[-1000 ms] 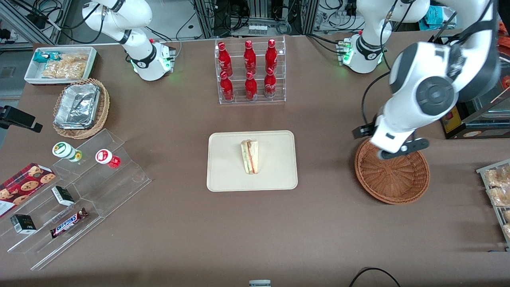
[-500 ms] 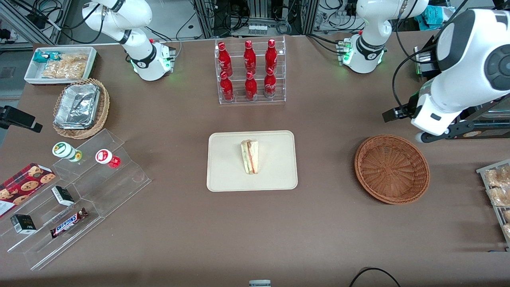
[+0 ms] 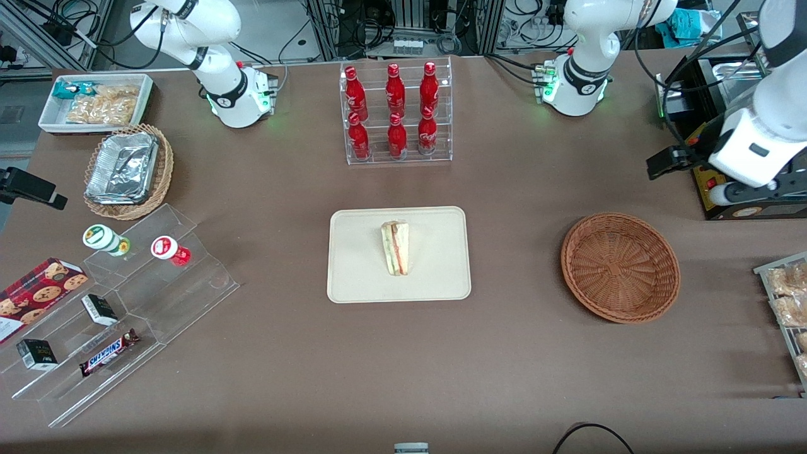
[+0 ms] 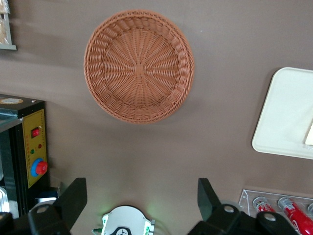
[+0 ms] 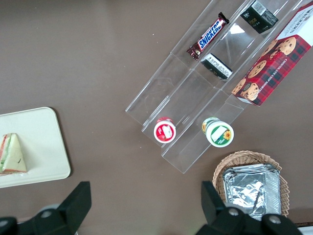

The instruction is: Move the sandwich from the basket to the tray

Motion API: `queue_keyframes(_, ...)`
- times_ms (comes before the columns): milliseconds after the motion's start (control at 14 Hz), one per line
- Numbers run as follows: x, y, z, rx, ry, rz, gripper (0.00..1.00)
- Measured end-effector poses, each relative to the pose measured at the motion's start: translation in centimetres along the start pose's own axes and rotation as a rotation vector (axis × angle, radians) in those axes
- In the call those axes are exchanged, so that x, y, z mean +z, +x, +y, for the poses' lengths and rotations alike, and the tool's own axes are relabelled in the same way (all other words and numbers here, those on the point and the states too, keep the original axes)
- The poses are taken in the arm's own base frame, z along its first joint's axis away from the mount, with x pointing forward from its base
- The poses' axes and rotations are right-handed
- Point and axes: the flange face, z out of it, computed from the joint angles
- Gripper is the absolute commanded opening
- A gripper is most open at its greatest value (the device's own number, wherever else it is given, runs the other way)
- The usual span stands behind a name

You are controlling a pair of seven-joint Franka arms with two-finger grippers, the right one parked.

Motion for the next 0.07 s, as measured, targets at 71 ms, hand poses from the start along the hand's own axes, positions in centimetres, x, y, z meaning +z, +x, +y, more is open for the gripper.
queue_keyframes(71, -0.37, -0.23, -0.1, -0.001, -0.001, 0.007, 1.0)
